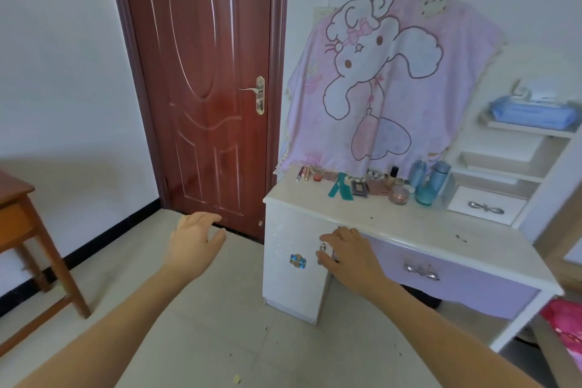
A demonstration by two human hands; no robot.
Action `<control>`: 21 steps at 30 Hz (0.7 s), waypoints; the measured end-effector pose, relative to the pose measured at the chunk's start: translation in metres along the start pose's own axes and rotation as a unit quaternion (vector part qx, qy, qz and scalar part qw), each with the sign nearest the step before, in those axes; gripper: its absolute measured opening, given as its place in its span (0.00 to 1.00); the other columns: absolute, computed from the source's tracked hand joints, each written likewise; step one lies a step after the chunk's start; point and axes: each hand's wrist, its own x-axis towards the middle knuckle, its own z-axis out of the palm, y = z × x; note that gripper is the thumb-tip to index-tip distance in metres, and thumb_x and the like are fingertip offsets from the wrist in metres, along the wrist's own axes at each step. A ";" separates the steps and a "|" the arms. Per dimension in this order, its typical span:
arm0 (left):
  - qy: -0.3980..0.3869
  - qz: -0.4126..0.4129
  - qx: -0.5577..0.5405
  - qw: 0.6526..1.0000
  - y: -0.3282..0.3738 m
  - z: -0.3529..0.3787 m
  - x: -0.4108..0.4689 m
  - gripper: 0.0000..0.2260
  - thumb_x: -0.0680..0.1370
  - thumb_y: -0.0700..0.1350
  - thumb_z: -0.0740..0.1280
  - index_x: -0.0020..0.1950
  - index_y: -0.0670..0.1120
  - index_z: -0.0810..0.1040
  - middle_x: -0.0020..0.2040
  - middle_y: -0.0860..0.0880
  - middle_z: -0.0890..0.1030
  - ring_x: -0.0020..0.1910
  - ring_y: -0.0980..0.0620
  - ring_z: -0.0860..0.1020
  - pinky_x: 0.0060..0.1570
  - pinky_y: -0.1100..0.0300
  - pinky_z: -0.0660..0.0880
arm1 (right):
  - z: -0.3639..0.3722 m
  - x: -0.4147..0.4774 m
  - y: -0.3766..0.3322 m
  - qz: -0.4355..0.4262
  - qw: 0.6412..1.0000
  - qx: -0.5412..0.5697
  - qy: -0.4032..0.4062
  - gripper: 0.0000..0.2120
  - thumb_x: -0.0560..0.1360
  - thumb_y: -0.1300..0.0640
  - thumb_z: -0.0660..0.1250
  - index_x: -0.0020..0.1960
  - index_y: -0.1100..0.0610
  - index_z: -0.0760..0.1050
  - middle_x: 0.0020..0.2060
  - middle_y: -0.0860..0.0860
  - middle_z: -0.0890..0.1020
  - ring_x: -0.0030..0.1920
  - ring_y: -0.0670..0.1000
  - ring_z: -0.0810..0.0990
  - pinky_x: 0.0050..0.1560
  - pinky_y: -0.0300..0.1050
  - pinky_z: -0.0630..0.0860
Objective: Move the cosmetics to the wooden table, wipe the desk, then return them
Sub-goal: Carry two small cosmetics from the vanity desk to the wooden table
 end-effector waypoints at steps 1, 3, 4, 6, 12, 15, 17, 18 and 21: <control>-0.001 -0.002 -0.006 1.000 -0.008 0.005 0.016 0.15 0.77 0.45 0.62 0.63 0.43 0.73 0.63 0.46 0.74 0.65 0.46 0.66 0.64 0.52 0.63 | 0.005 0.016 0.002 0.004 1.000 0.000 -0.001 0.20 0.78 0.46 0.55 0.67 0.51 0.66 0.63 0.51 0.69 0.62 0.51 0.65 0.58 0.43 0.62; -0.011 -0.007 -0.012 1.000 -0.019 0.015 0.049 0.15 0.77 0.44 0.62 0.63 0.43 0.73 0.63 0.45 0.74 0.65 0.46 0.66 0.64 0.54 0.63 | 0.015 0.046 0.005 0.020 1.000 -0.002 -0.009 0.20 0.78 0.45 0.54 0.67 0.51 0.66 0.63 0.51 0.69 0.62 0.51 0.65 0.60 0.43 0.63; -0.015 -0.007 -0.016 1.000 -0.023 0.021 0.066 0.15 0.77 0.44 0.62 0.63 0.43 0.73 0.63 0.46 0.74 0.65 0.47 0.66 0.64 0.54 0.63 | 0.021 0.060 0.008 0.029 1.000 0.003 -0.011 0.22 0.77 0.43 0.52 0.67 0.51 0.66 0.63 0.51 0.70 0.62 0.51 0.66 0.60 0.42 0.63; -0.018 -0.003 -0.031 0.999 -0.027 0.035 0.098 0.15 0.78 0.44 0.61 0.63 0.43 0.73 0.64 0.45 0.73 0.65 0.47 0.66 0.64 0.56 0.63 | 0.031 0.084 0.012 0.048 0.999 0.022 0.000 0.35 0.69 0.34 0.42 0.66 0.51 0.68 0.62 0.50 0.71 0.61 0.51 0.67 0.59 0.42 0.63; -0.085 0.006 -0.043 0.995 -0.019 0.110 0.164 0.15 0.78 0.45 0.61 0.64 0.42 0.72 0.64 0.46 0.74 0.64 0.47 0.68 0.63 0.58 0.63 | 0.077 0.123 0.050 0.100 0.993 0.060 -0.024 0.42 0.61 0.33 0.38 0.64 0.51 0.71 0.58 0.50 0.74 0.60 0.53 0.69 0.49 0.42 0.61; -0.104 -0.007 -0.064 0.992 -0.008 0.151 0.197 0.15 0.78 0.44 0.61 0.64 0.43 0.72 0.64 0.47 0.73 0.65 0.48 0.67 0.62 0.59 0.63 | 0.085 0.147 0.080 0.128 0.989 0.073 -0.032 0.38 0.65 0.34 0.41 0.65 0.51 0.70 0.60 0.49 0.73 0.62 0.52 0.67 0.55 0.44 0.64; -0.116 -0.016 -0.077 0.990 0.000 0.179 0.220 0.15 0.78 0.44 0.60 0.64 0.43 0.72 0.65 0.47 0.73 0.65 0.48 0.66 0.61 0.58 0.64 | 0.093 0.168 0.105 0.135 0.986 0.086 -0.037 0.27 0.74 0.39 0.48 0.66 0.51 0.69 0.62 0.49 0.72 0.63 0.50 0.66 0.59 0.43 0.64; -0.121 -0.022 -0.083 0.989 0.004 0.193 0.231 0.15 0.78 0.44 0.60 0.64 0.44 0.72 0.65 0.47 0.73 0.65 0.48 0.66 0.61 0.58 0.64 | 0.097 0.180 0.118 0.135 0.986 0.093 -0.033 0.22 0.77 0.42 0.52 0.66 0.52 0.68 0.63 0.49 0.71 0.64 0.50 0.66 0.60 0.42 0.63; -0.137 -0.058 -0.096 0.984 0.014 0.229 0.265 0.15 0.78 0.44 0.60 0.64 0.43 0.72 0.65 0.47 0.72 0.66 0.48 0.66 0.63 0.56 0.63 | 0.110 0.219 0.152 0.151 0.982 0.109 -0.035 0.18 0.78 0.47 0.56 0.66 0.51 0.67 0.63 0.48 0.71 0.65 0.50 0.65 0.61 0.43 0.62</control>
